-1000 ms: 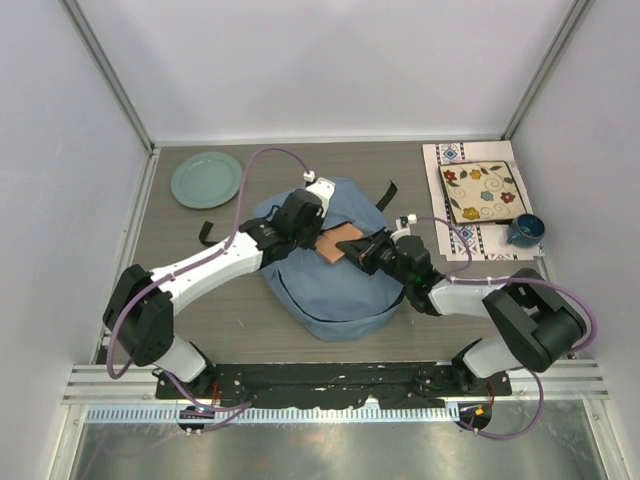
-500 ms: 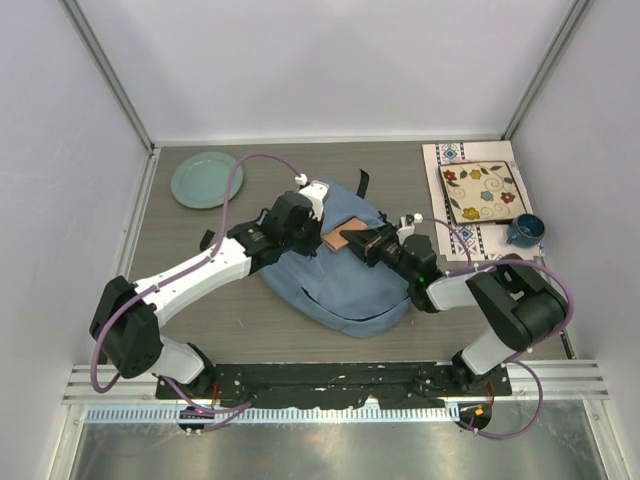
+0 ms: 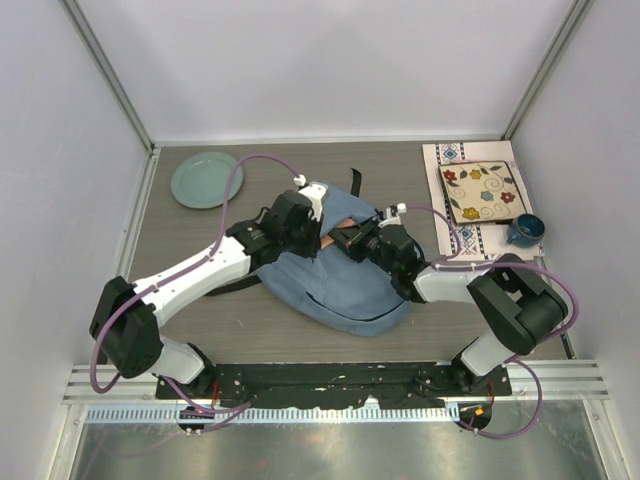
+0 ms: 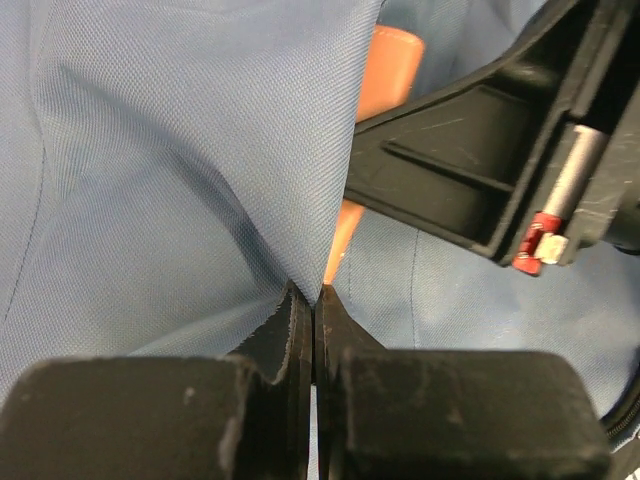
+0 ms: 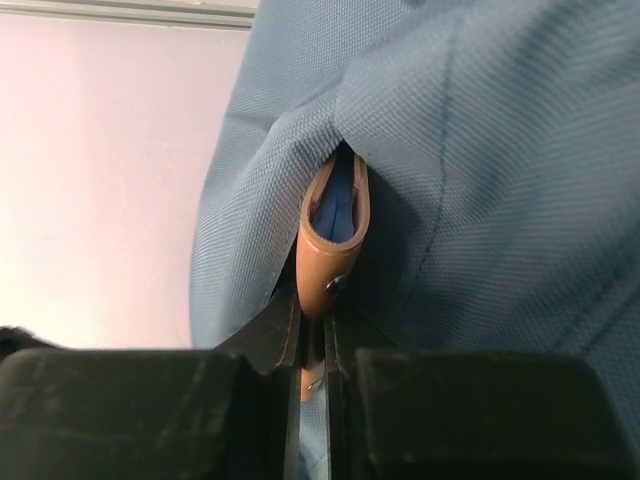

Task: Pack the student bag
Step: Place the personal item in the student bag.

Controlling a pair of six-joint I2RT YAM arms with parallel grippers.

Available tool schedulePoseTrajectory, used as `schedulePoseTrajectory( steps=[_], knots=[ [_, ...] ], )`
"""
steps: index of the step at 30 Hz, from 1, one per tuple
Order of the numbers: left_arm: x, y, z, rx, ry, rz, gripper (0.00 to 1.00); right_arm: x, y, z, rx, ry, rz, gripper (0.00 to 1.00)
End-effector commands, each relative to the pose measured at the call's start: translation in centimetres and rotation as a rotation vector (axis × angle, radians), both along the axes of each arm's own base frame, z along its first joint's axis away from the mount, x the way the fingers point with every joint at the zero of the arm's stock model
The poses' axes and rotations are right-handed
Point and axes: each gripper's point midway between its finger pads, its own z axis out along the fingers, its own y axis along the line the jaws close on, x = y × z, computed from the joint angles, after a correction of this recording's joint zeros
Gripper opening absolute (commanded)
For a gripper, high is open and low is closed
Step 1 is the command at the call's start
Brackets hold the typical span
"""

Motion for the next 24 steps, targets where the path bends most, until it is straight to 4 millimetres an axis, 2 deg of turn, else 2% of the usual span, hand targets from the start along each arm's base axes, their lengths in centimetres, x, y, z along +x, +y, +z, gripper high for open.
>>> schedulePoseTrajectory(
  steps=[1,3,5,8,9,11,12,13,14,15,16,17,18,19,20,21,23,24],
  knots=[
    [-0.3,-3.0,7.0,-0.181,-0.102,-0.095,0.00,1.4,1.3,0.5,-0.126,-0.063,0.014,0.01],
    [-0.5,-2.9,7.0,-0.175,-0.104,-0.106,0.00,2.0,2.1,0.5,-0.169,-0.083,0.032,0.01],
    [-0.7,-2.8,6.8,-0.162,-0.102,-0.123,0.00,2.4,1.9,-0.3,-0.235,-0.076,0.013,0.01],
    [-1.0,-2.6,6.5,-0.149,-0.098,-0.134,0.00,2.9,1.9,-0.2,-0.263,-0.097,0.003,0.02],
    [-0.9,-2.6,6.4,-0.147,-0.098,-0.133,0.00,3.3,2.3,0.7,-0.264,-0.114,0.005,0.04],
    [-1.0,-2.5,6.1,-0.143,-0.095,-0.135,0.00,3.3,2.8,-0.6,-0.339,-0.101,0.044,0.06],
    [-1.0,-2.5,6.0,-0.138,-0.095,-0.132,0.00,3.6,3.6,0.0,-0.346,-0.109,0.066,0.09],
    [-0.9,-2.4,5.9,-0.134,-0.097,-0.126,0.00,3.6,3.8,-0.9,-0.379,-0.092,0.084,0.11],
    [-0.6,-2.0,5.7,-0.119,-0.101,-0.108,0.00,3.1,3.8,-1.8,-0.438,-0.088,0.116,0.15],
    [-0.4,-1.9,5.7,-0.108,-0.107,-0.096,0.00,3.1,3.6,-1.9,-0.468,-0.091,0.114,0.23],
    [-0.4,-1.6,5.5,-0.094,-0.103,-0.090,0.00,2.9,3.1,-2.4,-0.507,-0.087,0.104,0.28],
    [0.0,-1.1,5.5,-0.075,-0.116,-0.062,0.00,2.5,2.1,-2.2,-0.549,-0.087,0.096,0.33],
    [0.4,-0.5,5.3,-0.055,-0.124,-0.031,0.00,1.9,1.0,-3.1,-0.579,-0.073,0.084,0.42],
    [0.5,-0.1,5.1,-0.044,-0.123,-0.018,0.00,1.8,0.1,-2.9,-0.603,-0.082,0.055,0.48],
    [0.7,0.2,5.1,-0.039,-0.126,-0.007,0.00,1.5,-0.7,-1.6,-0.604,-0.106,0.033,0.53],
    [0.7,0.5,4.8,-0.030,-0.123,0.004,0.00,0.9,-1.6,-1.8,-0.635,-0.116,0.032,0.62],
    [1.0,0.9,4.5,-0.028,-0.113,0.025,0.00,0.4,-2.8,-1.1,-0.666,-0.133,0.017,0.70],
    [1.0,1.0,4.3,-0.025,-0.107,0.029,0.00,0.0,-3.5,0.1,-0.669,-0.158,0.005,0.73]
  ],
)
